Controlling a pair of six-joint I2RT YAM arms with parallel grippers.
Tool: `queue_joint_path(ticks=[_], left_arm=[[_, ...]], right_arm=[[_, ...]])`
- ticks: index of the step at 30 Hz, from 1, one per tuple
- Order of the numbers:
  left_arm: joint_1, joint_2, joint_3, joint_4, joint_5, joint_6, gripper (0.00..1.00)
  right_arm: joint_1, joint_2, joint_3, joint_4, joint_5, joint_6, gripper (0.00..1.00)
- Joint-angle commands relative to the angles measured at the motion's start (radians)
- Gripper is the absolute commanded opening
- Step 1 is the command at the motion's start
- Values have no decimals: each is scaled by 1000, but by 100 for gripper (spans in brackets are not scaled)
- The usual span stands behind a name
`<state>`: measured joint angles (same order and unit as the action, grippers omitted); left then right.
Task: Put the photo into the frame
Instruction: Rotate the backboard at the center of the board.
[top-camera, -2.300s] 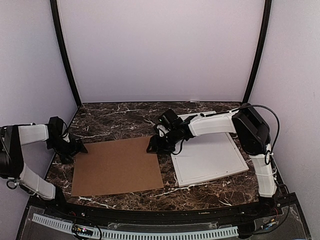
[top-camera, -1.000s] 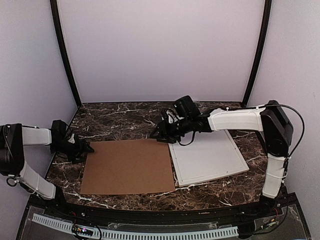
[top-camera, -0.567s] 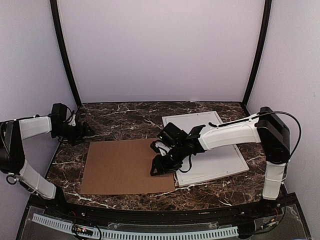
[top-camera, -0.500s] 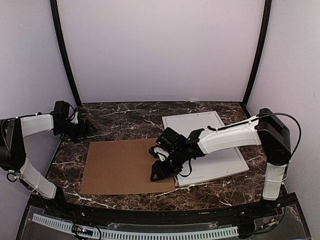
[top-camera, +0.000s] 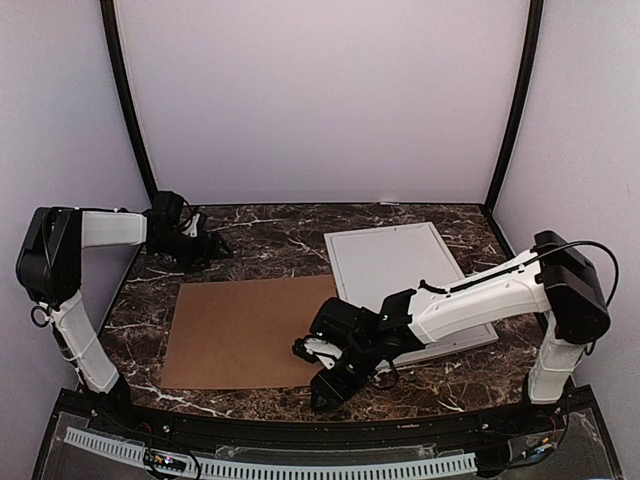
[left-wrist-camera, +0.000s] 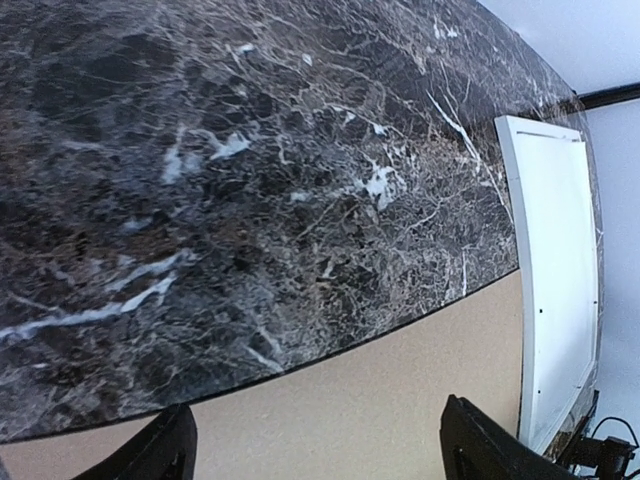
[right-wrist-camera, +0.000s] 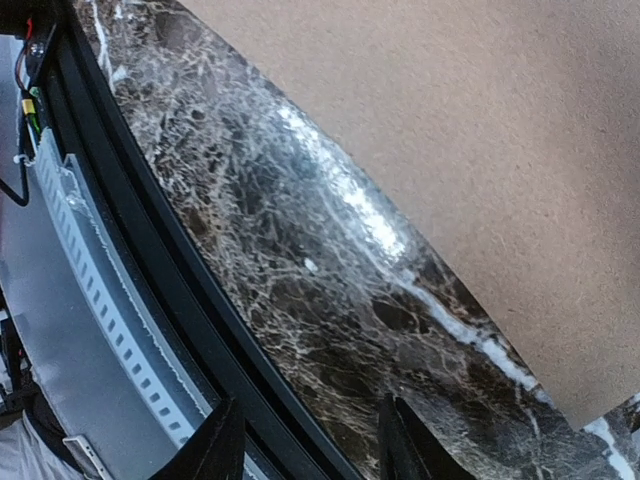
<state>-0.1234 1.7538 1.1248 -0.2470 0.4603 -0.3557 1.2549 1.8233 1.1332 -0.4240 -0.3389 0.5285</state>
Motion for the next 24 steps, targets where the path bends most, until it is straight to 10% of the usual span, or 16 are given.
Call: queue_joint_path(ticks=[1, 24], left_arm=[[-61, 63, 45, 24, 4, 14, 87], [-125, 200, 80, -87, -113, 5, 82]], right_arm=[[1, 12, 3, -23, 67, -6, 46], [-182, 198, 176, -14, 155, 7, 46]])
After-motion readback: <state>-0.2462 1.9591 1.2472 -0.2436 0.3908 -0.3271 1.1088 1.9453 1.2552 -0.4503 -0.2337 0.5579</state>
